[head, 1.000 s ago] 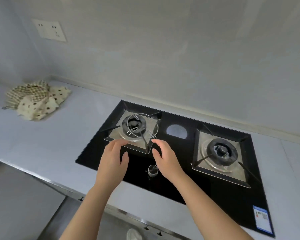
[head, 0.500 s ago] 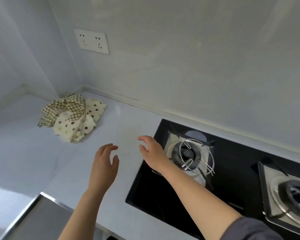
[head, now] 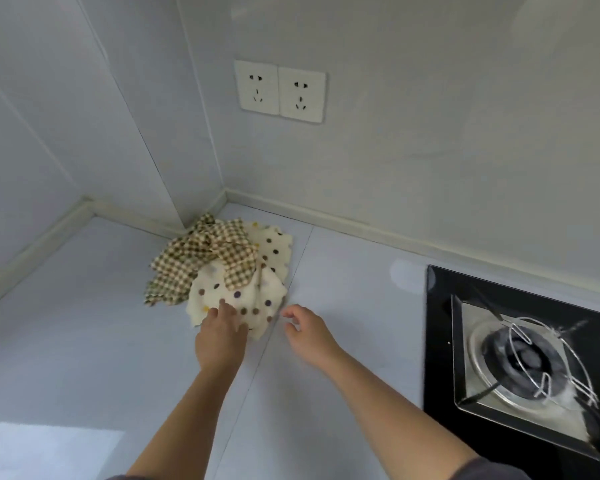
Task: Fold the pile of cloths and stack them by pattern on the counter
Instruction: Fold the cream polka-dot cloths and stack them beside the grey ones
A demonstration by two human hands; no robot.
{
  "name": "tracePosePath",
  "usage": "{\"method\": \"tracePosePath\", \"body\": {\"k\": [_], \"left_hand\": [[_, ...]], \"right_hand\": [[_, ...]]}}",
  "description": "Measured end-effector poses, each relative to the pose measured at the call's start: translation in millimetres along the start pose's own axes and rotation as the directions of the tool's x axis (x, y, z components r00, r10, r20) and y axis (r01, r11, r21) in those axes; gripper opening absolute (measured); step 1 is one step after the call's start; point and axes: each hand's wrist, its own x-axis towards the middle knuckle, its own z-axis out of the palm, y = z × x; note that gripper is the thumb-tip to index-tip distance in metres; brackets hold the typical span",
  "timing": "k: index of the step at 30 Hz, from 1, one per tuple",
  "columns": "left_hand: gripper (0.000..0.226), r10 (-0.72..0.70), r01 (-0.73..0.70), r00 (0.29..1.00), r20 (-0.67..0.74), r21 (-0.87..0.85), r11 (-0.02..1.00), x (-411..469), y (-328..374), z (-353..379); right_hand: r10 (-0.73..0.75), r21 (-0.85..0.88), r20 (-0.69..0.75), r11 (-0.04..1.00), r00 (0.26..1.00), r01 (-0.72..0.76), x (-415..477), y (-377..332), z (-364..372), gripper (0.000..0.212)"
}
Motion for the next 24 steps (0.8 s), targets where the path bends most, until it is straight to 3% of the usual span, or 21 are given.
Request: {"method": "tracePosePath", "body": {"k": [1, 3, 5, 7, 9, 12, 15, 19, 22, 24], "left_hand": [[0.007, -0.003, 0.003, 1.0, 0.015, 0.038, 0.999, 4.8, -5.6, 0.2], [0.009, 0.022, -0.023, 1.0, 0.013, 0.013, 1.0, 10.9, -15.3, -1.2], [0.007, 0.125, -0.127, 0.992, -0.02, -0.177, 0.976, 10.7, -18.0, -9.1], [0.009, 0.2, -0.174, 0.98, 0.004, -0.472, 0.864, 4.7, -2.9, -27.7], [0.011, 0.298, -0.133, 0.948, 0.113, -0.71, 0.692, -1.4, 22.2, -52.4], [0.015, 0.442, -0.019, 0.868, 0.227, -0.874, 0.486, -5.6, 51.4, -74.7], [0.016, 0.422, 0.069, 0.875, 0.237, -0.924, 0.377, -4.3, 60.7, -74.9], [0.013, 0.41, -0.023, 0.863, 0.296, -0.786, 0.618, -6.3, 56.2, -40.7], [0.039, 0.447, -0.142, 0.777, 0.442, -0.569, 0.81, -13.5, 51.6, -3.0], [0.051, 0.473, -0.343, 0.726, 0.5, -0.333, 0.878, -20.8, 50.6, 23.4]], "right_hand": [[0.02, 0.011, 0.004, 1.0, 1.0, -0.02, 2.6, -3.9, 5.9, 0.034], [0.041, 0.019, -0.004, 0.999, 0.999, -0.041, 5.7, -7.7, 13.7, 0.033], [0.051, 0.054, -0.027, 0.997, 0.998, -0.049, 4.8, -12.4, 15.7, 0.033], [0.015, 0.137, -0.026, 0.991, 1.0, -0.011, -0.3, -20.4, 14.2, 0.04], [-0.04, 0.213, -0.032, 0.976, 0.999, 0.046, -5.9, -31.6, 12.7, 0.055], [-0.077, 0.225, -0.146, 0.968, 0.986, 0.109, -17.9, -44.5, 3.0, 0.03], [-0.044, 0.293, -0.284, 0.947, 0.958, 0.131, -32.9, -42.1, -15.7, 0.012], [0.149, 0.423, -0.206, 0.905, 0.967, -0.049, -47.0, -18.7, -33.5, 0.027], [0.265, 0.495, -0.137, 0.853, 0.955, -0.165, -57.8, 8.5, -41.6, 0.036], [0.371, 0.528, -0.112, 0.808, 0.922, -0.261, -62.5, 31.5, -44.0, 0.044]]}}
